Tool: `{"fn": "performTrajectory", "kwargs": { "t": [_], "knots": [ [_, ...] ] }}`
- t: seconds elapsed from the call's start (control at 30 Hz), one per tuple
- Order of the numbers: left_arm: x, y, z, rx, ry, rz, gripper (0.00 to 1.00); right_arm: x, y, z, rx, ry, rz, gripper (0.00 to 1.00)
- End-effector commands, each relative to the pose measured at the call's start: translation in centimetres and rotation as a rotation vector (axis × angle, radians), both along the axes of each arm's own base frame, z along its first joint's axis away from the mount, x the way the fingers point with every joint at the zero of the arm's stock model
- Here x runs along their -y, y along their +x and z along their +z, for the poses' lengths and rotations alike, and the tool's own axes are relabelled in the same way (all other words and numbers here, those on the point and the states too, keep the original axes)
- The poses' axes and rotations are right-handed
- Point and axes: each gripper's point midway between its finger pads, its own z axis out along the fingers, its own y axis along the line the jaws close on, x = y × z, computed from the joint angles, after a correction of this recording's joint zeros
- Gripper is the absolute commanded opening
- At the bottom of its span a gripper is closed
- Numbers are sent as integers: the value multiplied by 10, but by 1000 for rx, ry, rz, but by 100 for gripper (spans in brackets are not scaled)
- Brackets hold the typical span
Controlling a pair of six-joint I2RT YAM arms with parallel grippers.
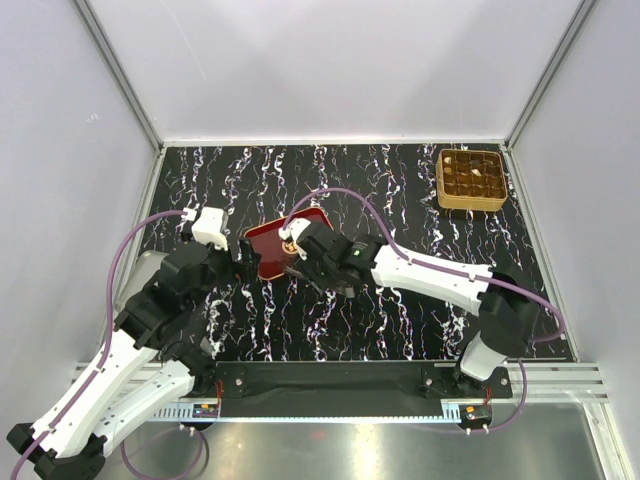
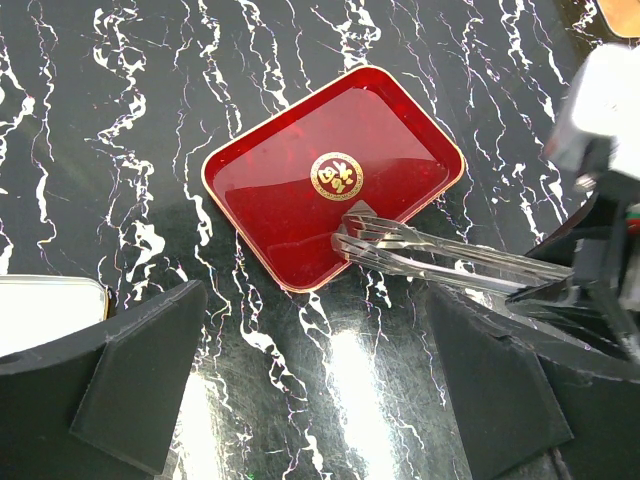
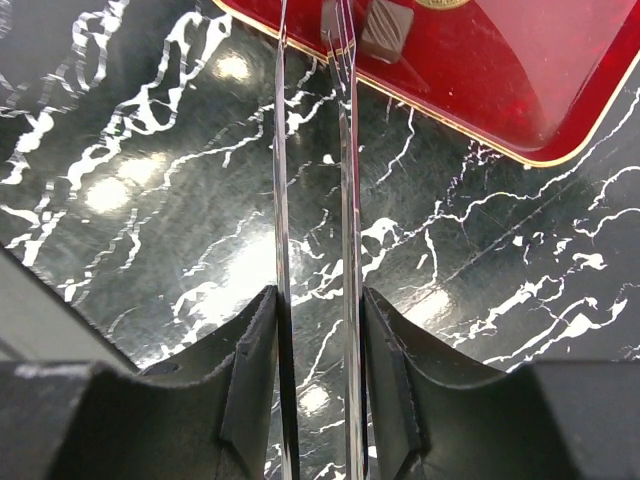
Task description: Pack the chocolate
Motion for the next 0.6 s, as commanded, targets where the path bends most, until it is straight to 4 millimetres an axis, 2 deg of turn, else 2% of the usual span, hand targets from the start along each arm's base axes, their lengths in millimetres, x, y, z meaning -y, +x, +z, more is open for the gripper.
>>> {"fn": "performTrajectory", "kwargs": {
  "t": [0.0, 0.37, 0.57],
  "knots": [
    [-1, 4, 12, 47, -21, 15, 99, -5, 10, 11, 68, -16, -5, 43],
    [-1, 4, 13, 48, -22, 15, 99, -3, 13, 0, 84, -75, 2, 43],
    [-2, 4, 13, 49, -22, 17, 99, -9, 17, 2, 94, -80, 4, 43]
  ]
}}
